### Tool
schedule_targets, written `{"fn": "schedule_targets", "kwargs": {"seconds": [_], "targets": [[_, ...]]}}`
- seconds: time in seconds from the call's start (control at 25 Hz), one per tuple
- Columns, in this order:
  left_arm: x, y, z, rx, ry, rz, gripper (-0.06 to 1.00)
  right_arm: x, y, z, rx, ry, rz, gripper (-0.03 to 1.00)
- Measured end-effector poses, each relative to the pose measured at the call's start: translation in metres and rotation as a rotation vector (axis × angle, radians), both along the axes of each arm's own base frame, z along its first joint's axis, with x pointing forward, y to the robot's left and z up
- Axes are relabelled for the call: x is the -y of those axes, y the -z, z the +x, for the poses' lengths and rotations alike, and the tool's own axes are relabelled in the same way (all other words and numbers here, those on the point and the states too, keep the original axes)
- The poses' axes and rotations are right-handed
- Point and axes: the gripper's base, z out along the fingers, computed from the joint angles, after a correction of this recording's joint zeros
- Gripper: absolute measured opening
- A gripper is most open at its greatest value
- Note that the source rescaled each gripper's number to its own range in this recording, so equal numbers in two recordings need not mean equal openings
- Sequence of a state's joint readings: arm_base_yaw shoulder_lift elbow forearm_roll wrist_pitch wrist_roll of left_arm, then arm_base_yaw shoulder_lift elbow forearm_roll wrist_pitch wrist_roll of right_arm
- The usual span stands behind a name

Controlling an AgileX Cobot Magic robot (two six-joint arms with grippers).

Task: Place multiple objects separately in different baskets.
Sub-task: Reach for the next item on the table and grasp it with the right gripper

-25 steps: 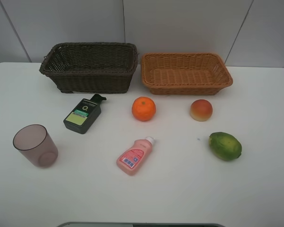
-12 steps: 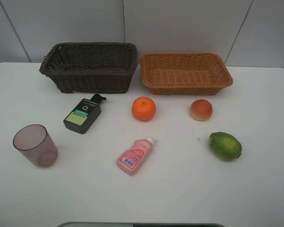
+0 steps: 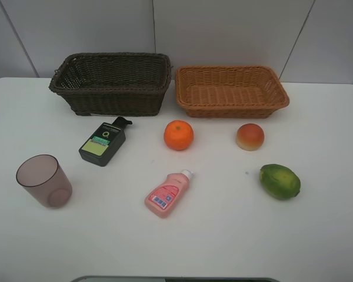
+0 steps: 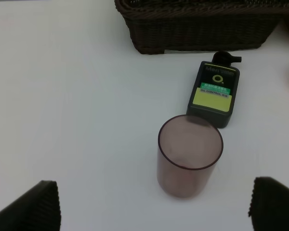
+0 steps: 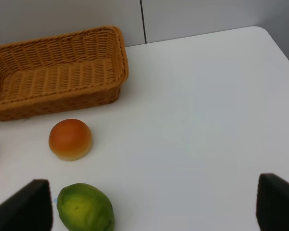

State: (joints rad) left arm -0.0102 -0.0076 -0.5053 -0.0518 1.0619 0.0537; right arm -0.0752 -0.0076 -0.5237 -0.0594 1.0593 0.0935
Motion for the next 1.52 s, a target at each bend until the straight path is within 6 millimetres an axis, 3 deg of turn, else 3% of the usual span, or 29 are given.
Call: {"fn": "schedule_targets", "kwargs": {"seconds": [1.2,1.36,1.52], "targets": [[0.0,0.0,0.0,0.0,0.0,0.0,1.0,0.0,0.0,0.001,-0.004,0.0,0.0,0.86],[0.0,0.0,0.0,0.0,0.0,0.0,1.0,0.001,0.0,0.015,-0.091,-0.006,0.01,0.86],[0.0,0.0,0.0,0.0,0.0,0.0,1.0,0.001,0.001,0.042,-0.25,-0.023,0.036,0.86]]}}
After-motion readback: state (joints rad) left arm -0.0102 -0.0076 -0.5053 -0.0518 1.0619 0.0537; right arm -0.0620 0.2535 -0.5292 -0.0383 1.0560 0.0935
